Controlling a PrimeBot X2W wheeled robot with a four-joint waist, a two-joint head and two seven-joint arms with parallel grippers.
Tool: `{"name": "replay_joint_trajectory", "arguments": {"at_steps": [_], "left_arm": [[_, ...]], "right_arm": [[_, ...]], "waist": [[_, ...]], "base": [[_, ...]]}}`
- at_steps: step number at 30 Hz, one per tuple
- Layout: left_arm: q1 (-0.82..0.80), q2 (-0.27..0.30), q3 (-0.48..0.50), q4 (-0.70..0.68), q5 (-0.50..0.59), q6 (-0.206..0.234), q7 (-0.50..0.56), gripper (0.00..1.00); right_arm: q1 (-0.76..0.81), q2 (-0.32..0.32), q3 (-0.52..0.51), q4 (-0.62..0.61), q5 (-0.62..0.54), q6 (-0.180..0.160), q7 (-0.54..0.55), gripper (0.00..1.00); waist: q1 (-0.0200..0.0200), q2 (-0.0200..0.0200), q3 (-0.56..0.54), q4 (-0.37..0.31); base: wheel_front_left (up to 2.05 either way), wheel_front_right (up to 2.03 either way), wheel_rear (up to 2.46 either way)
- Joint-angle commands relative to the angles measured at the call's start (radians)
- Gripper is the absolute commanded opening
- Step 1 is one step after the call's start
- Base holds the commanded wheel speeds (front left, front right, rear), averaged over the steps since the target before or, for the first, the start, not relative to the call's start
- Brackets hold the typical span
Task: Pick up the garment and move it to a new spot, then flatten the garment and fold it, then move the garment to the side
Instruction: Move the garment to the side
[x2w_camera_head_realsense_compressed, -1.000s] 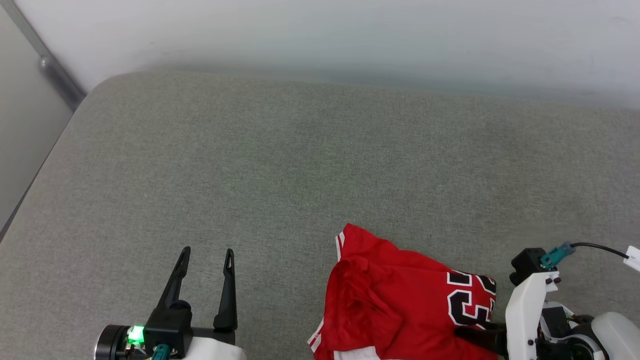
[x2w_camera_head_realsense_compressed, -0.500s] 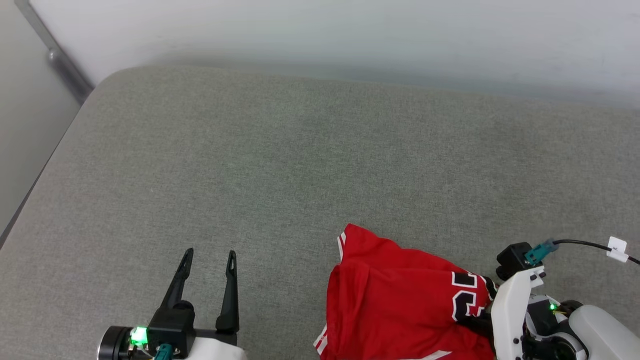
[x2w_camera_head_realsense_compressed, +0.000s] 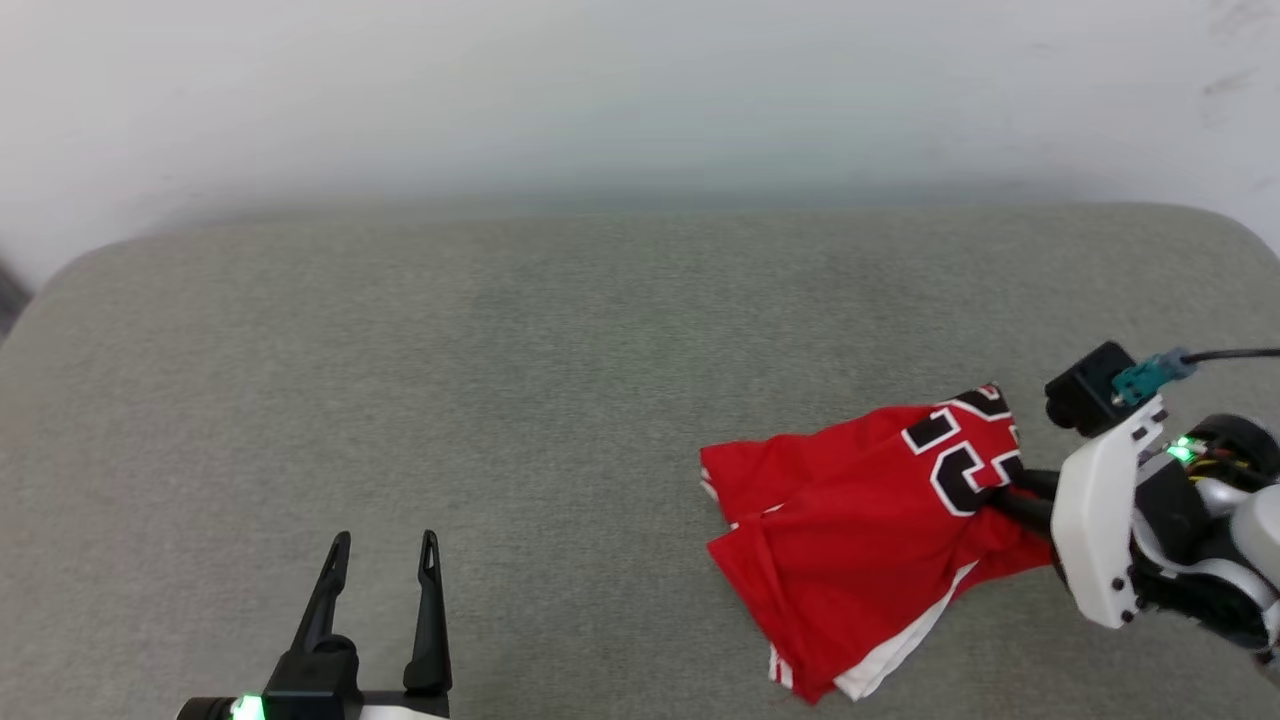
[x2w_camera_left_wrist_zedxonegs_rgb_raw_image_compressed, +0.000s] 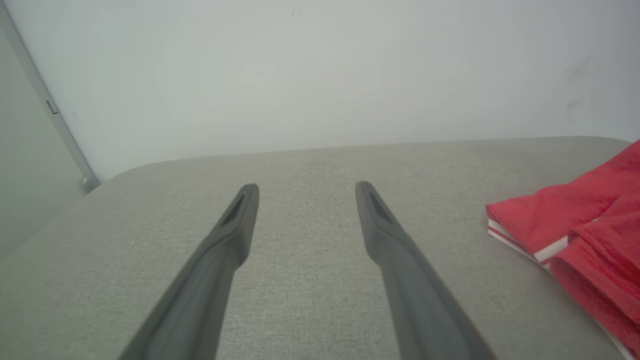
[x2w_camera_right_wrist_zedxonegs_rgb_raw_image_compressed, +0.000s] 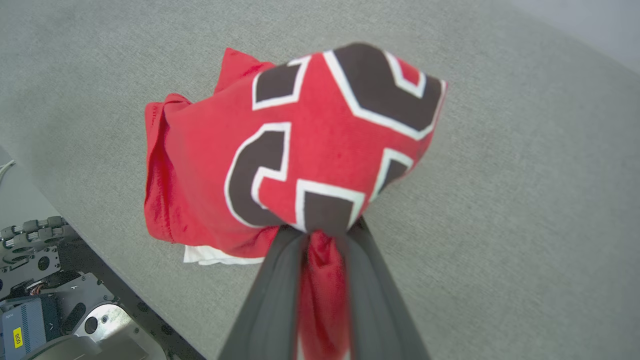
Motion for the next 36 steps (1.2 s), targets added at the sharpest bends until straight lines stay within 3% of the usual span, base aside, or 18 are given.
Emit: {"name": "replay_joint_trajectory", "arguments": {"at_steps": [1,9,16,28,36], "left_arm": [[-0.006,-0.002,0.004,-0.008,-0.004,0.005,-0.002,1.0],[-0.065,0.003,0.02,-0.022,0.007,-0.008,-0.002,1.0],[-0.124,0.031,0.016,-0.039,0.029,-0.033,-0.002,1.0],[-0.24,0.093,0.02,-0.091,0.043,-0.05,-0.002,1.0],[-0.276,0.106,0.023,-0.101,0.032,-0.043,-0.002,1.0]], "right_arm": [[-0.023,-0.017,0.003,-0.014,-0.003,-0.001,-0.005,0.0],[-0.11,-0.142,-0.042,-0.022,-0.022,-0.001,-0.038,0.0],[-0.156,-0.197,-0.129,0.134,-0.084,-0.001,-0.077,0.0],[-0.251,-0.129,-0.358,0.473,-0.253,-0.001,-0.159,0.0],[-0.261,-0.058,-0.453,0.599,-0.367,-0.001,-0.179,0.0]], "waist": [[-0.0001,-0.0001,0.016,-0.082],[-0.0001,-0.0001,0.106,-0.235],[-0.0001,-0.0001,0.203,-0.266],[-0.0001,-0.0001,0.425,-0.23],[-0.0001,-0.0001,0.462,-0.206]], "base": [[0.0,0.0,0.0],[0.0,0.0,0.0],[0.0,0.0,0.0],[0.0,0.0,0.0],[0.0,0.0,0.0]]}}
